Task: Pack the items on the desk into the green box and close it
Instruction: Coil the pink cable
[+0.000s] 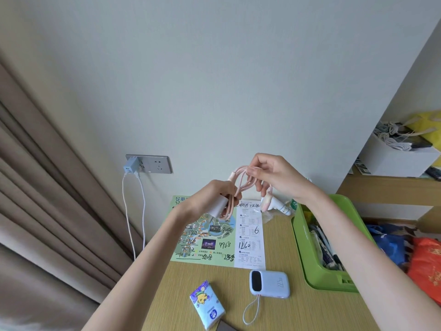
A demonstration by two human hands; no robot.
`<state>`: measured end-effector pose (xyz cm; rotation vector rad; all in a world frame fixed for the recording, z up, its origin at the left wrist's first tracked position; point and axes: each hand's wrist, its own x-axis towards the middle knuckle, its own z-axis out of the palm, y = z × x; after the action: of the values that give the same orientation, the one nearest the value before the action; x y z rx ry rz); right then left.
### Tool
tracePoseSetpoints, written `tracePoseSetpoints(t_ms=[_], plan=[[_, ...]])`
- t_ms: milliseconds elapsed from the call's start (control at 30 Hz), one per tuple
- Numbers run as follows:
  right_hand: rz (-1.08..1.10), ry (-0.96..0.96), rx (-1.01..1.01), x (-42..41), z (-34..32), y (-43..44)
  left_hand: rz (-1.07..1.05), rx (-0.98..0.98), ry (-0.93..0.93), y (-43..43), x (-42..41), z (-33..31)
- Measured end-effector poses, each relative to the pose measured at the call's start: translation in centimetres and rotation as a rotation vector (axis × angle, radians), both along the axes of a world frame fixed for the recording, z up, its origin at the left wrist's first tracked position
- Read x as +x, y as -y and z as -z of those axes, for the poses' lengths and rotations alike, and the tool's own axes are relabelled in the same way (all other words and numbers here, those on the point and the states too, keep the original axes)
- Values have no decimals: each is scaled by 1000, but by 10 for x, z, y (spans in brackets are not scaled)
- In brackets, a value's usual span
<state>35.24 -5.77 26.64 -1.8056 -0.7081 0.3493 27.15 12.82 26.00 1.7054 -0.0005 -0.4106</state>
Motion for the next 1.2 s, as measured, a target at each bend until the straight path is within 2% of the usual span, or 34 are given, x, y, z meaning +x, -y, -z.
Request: tracePoseSetpoints(t_ms=[100,333,533,633,733,833,933,1033,1200], plan=[[25,19,16,1,-1,-2,16,-54,-6,-1,2,0],[42,36,-27,-1,-5,0,79,195,137,2,0,2],[26,266,-77,5,-24,0,120,386,171,5,1,3],[-90,159,-81,8,-32,-4,217,368,160,9,-2,-2],[-129,0,-56,14,-29,-5,307,245,162,12,-5,-11],[-98,-94,-24,15,-11,-4,227,142,209,9,-5,-17],[-81,-202,-2,9,9,-2,66,122,275,2,0,-16],[-140,-264,9,0,18,-2,-42,171,287,-6,5,-11],[-132,-186,-118,-10,17,-5,-252,334,284,-15,16,3]])
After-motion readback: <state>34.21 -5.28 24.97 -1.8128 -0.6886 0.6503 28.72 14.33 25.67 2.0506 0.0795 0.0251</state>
